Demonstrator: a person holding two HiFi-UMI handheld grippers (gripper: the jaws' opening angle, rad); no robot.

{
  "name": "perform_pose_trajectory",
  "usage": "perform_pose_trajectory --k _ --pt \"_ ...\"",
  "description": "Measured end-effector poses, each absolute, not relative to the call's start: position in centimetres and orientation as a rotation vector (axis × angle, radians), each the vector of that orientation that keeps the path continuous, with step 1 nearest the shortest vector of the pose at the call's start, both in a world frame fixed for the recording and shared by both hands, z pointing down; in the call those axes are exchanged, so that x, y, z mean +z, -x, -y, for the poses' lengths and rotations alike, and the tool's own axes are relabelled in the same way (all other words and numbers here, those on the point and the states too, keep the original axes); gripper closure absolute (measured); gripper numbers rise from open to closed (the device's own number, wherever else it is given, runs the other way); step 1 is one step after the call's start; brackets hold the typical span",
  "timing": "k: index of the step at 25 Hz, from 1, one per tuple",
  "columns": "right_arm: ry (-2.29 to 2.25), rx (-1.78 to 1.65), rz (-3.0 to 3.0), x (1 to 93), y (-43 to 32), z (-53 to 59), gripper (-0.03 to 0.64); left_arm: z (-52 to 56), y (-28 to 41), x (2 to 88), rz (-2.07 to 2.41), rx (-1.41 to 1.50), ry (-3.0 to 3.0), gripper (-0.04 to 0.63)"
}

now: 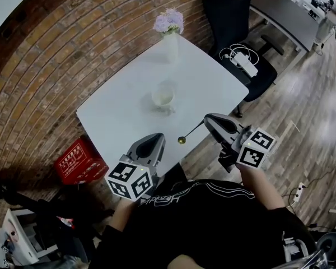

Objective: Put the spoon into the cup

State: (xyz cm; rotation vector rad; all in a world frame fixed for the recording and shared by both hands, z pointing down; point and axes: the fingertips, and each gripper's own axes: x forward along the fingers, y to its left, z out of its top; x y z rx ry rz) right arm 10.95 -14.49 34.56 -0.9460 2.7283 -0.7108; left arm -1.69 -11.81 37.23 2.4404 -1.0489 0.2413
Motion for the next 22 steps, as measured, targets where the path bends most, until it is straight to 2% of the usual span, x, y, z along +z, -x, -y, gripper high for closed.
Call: perform_pose_trajectory --k 22 --pt "0.985 -0.7 -2.78 37.1 -4.9 29.4 0.618 22.5 7.2 43.7 1.069 0.273 -2.258 0.588"
